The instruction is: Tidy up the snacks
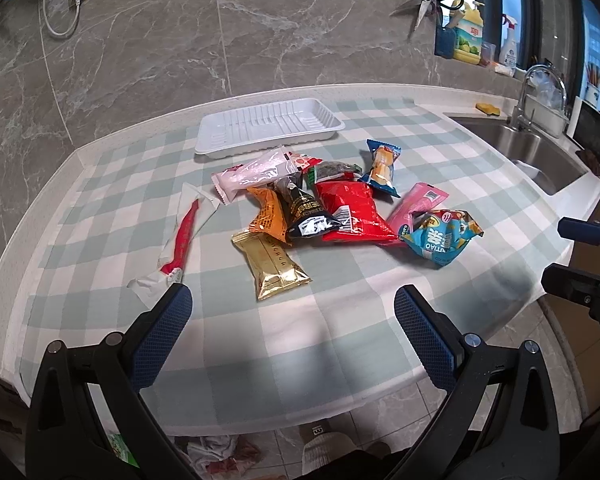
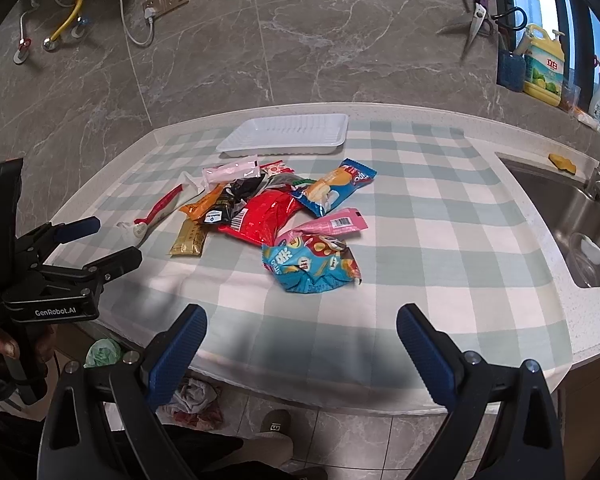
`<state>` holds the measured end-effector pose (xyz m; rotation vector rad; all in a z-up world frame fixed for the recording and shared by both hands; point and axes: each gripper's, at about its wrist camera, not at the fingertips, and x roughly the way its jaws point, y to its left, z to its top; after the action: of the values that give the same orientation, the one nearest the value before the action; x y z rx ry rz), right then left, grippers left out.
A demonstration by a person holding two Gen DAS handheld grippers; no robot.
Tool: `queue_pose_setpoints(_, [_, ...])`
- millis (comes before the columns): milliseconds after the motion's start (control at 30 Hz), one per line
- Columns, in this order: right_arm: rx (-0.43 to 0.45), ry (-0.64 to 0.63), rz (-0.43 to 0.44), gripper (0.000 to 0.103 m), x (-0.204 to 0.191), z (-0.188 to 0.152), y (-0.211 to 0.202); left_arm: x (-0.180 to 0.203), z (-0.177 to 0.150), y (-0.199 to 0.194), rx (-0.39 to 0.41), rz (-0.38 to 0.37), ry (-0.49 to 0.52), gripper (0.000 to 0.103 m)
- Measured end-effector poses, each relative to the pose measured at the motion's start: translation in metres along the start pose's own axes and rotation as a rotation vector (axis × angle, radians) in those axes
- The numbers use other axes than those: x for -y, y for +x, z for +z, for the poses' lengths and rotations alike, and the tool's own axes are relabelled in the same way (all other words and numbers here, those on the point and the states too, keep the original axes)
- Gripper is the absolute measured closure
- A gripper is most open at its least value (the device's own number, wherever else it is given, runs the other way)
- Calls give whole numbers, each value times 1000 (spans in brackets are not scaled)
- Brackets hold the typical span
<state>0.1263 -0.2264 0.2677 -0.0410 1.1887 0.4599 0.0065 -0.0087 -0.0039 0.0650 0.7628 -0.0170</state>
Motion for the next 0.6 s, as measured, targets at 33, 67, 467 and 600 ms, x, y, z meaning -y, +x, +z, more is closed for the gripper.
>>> queue_pose_setpoints(33, [0, 1, -2, 5, 2, 0, 0, 0, 0, 1, -1, 1, 1, 0])
queue_pose_setpoints(67, [0, 2, -1, 5, 3, -1, 0, 2, 1, 3, -2, 2, 3, 0])
queue_pose_setpoints(467, [1, 7, 2, 5, 5, 1, -1, 4, 2, 5, -5, 5, 3, 0])
queue_pose_setpoints(600, [1, 8, 3, 5, 6, 1, -1, 6, 2, 8, -5, 6, 4, 0])
